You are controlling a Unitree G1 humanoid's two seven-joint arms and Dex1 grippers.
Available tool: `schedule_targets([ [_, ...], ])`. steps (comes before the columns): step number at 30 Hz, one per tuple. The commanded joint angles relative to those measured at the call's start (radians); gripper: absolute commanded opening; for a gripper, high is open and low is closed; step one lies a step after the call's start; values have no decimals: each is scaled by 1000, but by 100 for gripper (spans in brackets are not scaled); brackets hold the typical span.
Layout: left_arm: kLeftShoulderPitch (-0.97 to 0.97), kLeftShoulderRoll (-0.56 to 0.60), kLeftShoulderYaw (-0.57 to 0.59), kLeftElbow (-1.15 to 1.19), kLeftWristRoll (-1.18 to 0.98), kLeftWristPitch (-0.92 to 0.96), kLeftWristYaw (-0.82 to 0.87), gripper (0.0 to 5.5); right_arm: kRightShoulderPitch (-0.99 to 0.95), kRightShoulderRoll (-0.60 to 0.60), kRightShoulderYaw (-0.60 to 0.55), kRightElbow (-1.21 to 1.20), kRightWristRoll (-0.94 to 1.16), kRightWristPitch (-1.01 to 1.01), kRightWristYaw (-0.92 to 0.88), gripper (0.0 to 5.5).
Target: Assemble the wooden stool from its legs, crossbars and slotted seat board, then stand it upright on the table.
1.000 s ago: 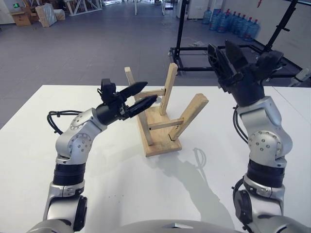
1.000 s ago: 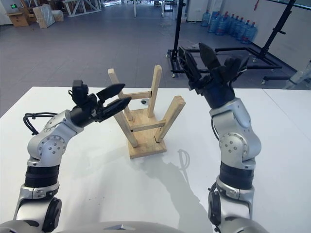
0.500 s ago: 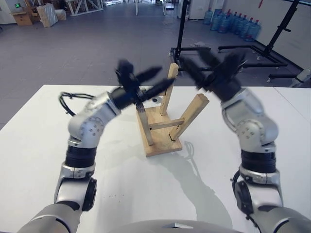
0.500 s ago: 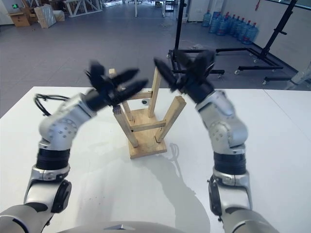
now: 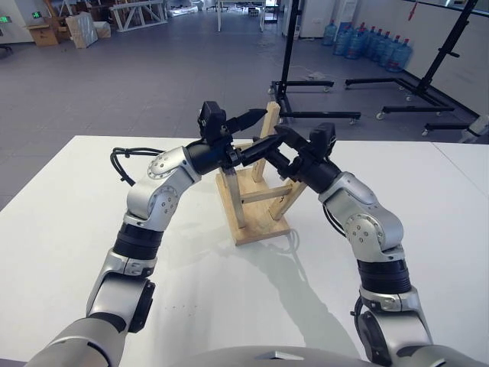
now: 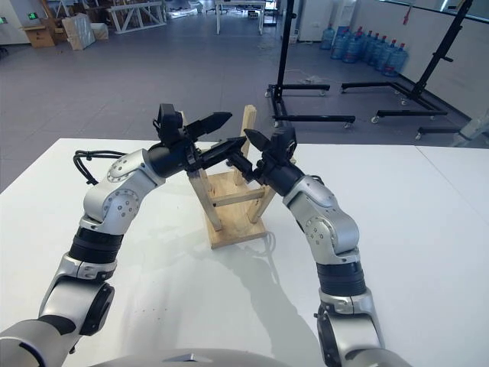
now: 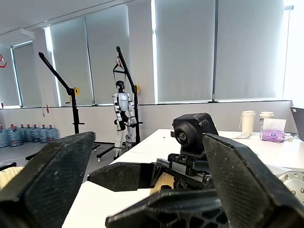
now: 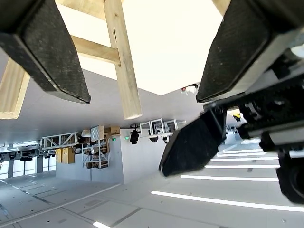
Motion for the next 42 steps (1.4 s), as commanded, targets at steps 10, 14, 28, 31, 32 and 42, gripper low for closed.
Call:
schedule_targets([
  [10,1,9,121,-107,-44,149,87,410,-138,-54,-233,-9,100,-53,-68,410],
  [14,-21,7,131,-120,-31,149,96,410,-34,-119,-63,67,-27,32,-1,410],
  [28,-15,39,180,-95,35,114,80,410,-66,-64,-185,-41,93,7,-74,410],
  [31,-32,61,238,-87,35,96,91,410,-126,-114,-249,73,45,-46,-81,410],
  [32,-30,69,256,-96,30,92,94,410,-139,-132,-242,139,-5,-79,-71,410],
  [42,86,135,329,-155,32,109,103,410,32,-97,32,222,-274,-281,112,410],
])
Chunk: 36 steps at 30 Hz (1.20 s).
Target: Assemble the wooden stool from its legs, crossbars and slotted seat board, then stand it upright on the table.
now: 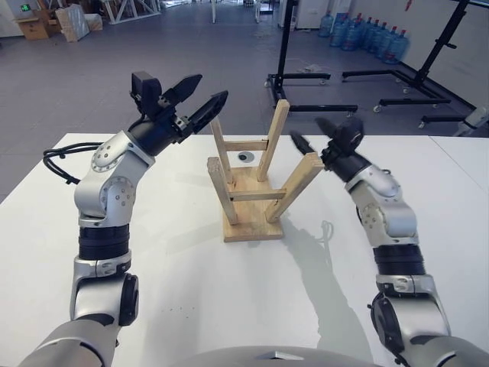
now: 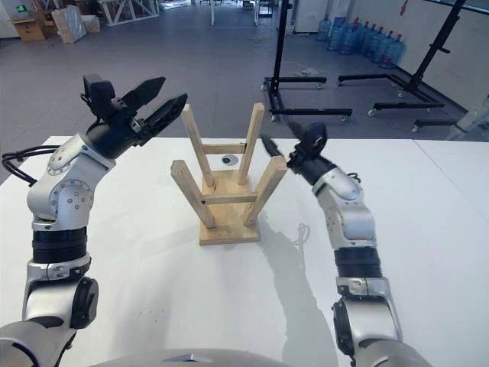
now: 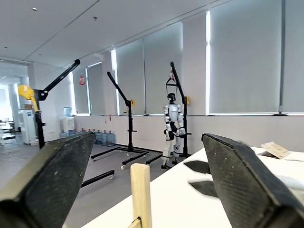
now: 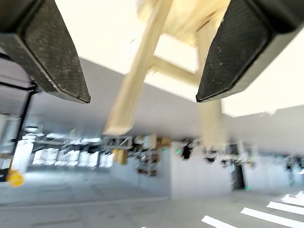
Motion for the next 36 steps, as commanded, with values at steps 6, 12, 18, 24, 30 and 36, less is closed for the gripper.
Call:
schedule_targets([
  [6,123,110,84,-92,-26,44,-3,410,266,-104,137,-525,169,199,221,410],
  [12,169,149,115,-197,-113,88,-26,410,239,-163,122,-724,261,335,194,410],
  [18,311,138,138,-382,-352,151,-82,410,199,-231,-182,-658,419,348,167,410],
  [24,372,139,99,-373,-360,153,-71,410,304,-351,-322,-326,428,306,402,410],
  [30,358,170,36,-324,-280,135,-100,410,308,-355,-101,-75,223,210,571,410],
  [36,318,176,-3,-247,-235,117,-155,410,111,-192,22,379,22,-34,581,410],
])
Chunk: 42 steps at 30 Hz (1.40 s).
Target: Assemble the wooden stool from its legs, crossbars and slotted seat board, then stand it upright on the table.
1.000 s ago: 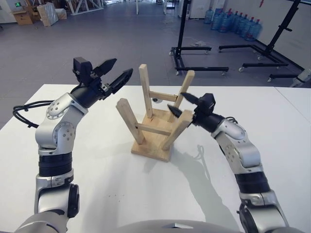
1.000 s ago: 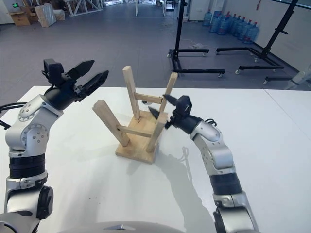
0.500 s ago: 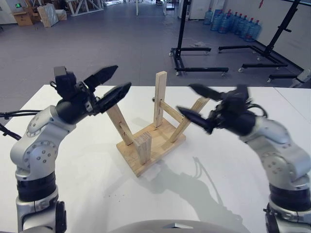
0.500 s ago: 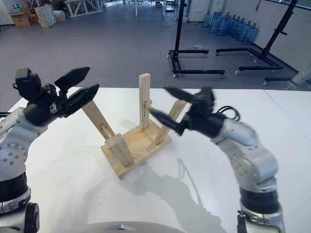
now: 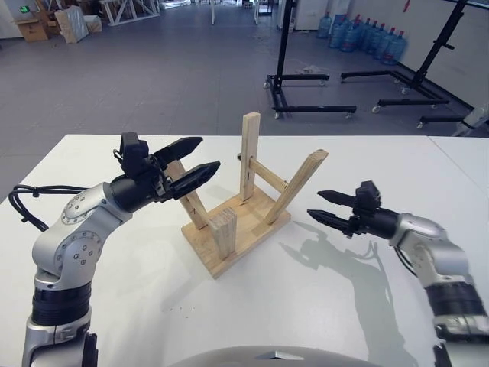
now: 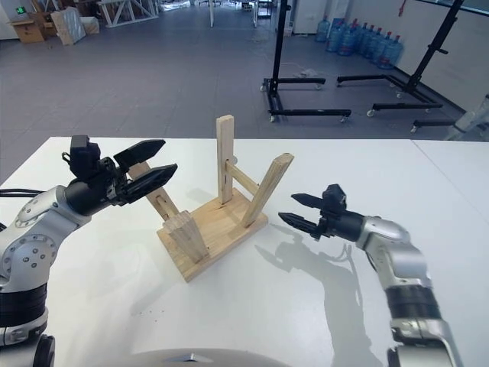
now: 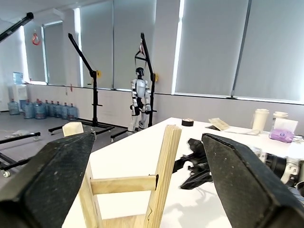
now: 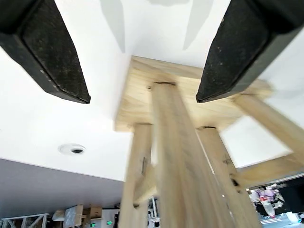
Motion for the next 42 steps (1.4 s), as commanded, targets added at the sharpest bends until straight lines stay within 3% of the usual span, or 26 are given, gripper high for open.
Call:
schedule_targets([
  [1,-52,14,-22,52,32,-16,-38,410,-112,64,46,222,-82,-116,37,410],
  [12,-89,0,-33,126,80,-50,-84,410,-240,156,86,409,-149,-291,153,410],
  [23,-93,10,21,164,106,-100,-69,410,-68,168,170,101,-139,-217,250,410],
  [27,-100,64,89,188,114,-112,-71,410,58,160,169,-89,-126,-195,199,410],
  [33,89,424,134,312,389,-321,-371,410,193,147,207,-328,-107,-145,139,410],
  [37,231,488,110,339,475,-456,-504,410,246,116,219,-401,-116,-134,119,410],
  [42,328,454,-37,299,550,-515,-559,410,243,104,231,-407,-112,-126,103,410],
])
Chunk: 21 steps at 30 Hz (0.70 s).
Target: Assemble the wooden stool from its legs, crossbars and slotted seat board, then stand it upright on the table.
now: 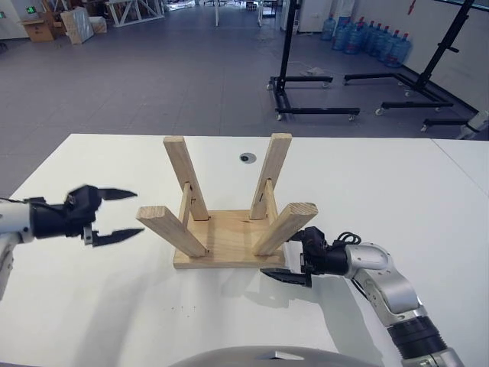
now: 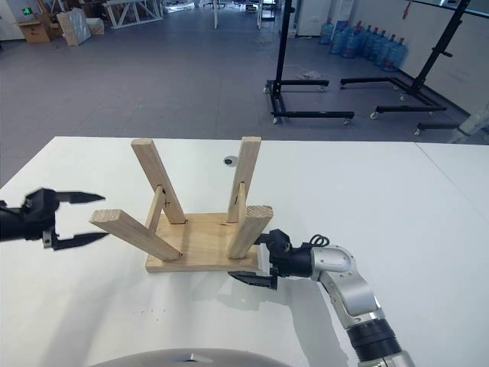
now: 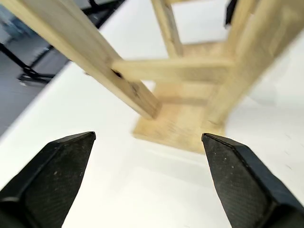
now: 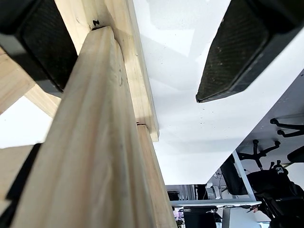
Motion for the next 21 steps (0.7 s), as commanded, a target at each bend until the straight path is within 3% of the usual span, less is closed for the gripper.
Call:
schedule_targets([
  [1,41,-45,-108,-27,42,-17,0,410,-16,-10,14,-2,2,16,-8,410],
  [10,0,-264,-289,33,69,16,114,396,-73,9,18,73,4,-8,-9,412],
  [21,-64,-324,-331,72,107,-36,158,216,-117,9,23,99,41,-2,32,201],
])
